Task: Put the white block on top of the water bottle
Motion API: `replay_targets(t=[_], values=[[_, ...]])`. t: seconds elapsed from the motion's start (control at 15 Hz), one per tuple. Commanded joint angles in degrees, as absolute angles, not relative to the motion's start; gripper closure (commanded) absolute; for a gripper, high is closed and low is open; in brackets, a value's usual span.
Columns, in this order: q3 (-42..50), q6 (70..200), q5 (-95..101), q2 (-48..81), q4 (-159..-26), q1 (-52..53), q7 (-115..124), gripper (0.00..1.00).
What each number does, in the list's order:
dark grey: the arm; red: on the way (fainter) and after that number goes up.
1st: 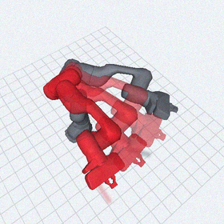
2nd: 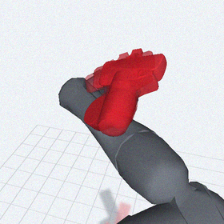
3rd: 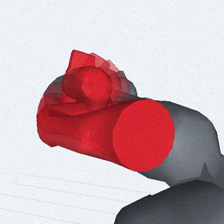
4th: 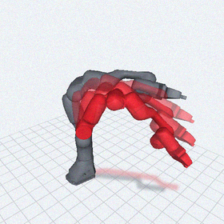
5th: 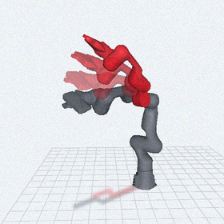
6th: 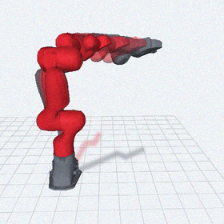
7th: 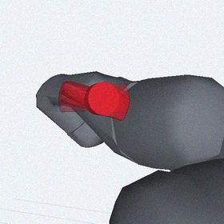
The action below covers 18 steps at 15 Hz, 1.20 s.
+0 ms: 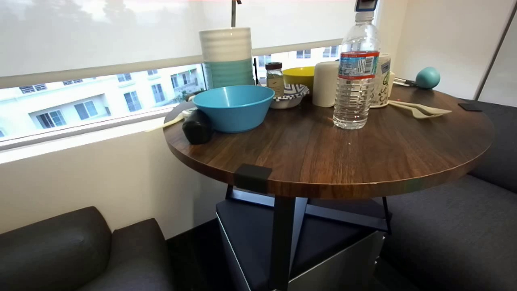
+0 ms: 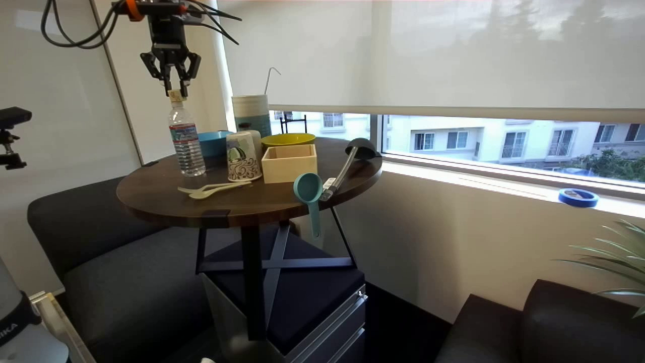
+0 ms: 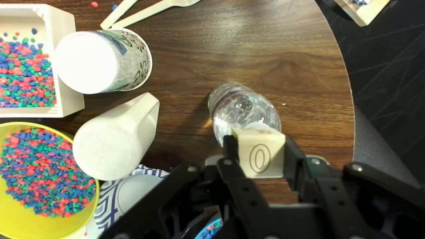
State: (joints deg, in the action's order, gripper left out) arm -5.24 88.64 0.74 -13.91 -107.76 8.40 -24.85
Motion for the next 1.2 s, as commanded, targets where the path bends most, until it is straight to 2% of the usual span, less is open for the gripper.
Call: replay_targets(t=[0.0,1.13], values=[[-5.9,87.9,3.0,-13.2,-106.7,8.6,-23.6,0.89],[-6.3,87.2,4.8,-14.5,-106.8,8.9,-23.7,0.89]])
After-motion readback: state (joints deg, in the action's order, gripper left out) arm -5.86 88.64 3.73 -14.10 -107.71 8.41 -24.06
